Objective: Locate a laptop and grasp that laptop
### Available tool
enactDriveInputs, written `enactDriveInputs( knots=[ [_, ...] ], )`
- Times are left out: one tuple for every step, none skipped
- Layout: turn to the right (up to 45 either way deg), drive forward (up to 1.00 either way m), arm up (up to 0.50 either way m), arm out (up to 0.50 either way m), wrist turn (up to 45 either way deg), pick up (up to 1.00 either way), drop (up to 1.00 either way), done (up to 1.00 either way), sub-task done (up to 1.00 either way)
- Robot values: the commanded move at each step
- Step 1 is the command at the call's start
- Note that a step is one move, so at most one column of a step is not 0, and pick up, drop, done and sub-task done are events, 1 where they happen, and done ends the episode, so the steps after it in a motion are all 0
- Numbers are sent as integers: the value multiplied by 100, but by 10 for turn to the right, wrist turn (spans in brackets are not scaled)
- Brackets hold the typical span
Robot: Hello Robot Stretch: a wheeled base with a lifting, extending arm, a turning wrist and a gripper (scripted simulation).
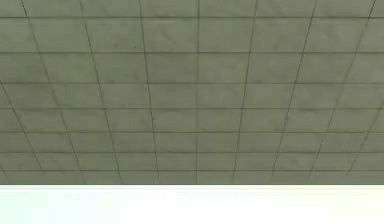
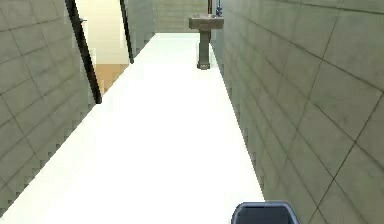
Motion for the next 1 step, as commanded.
enactDriveInputs(
  knots=[
    [-90,0,0,0,0,0,0,0,0]
  ],
)
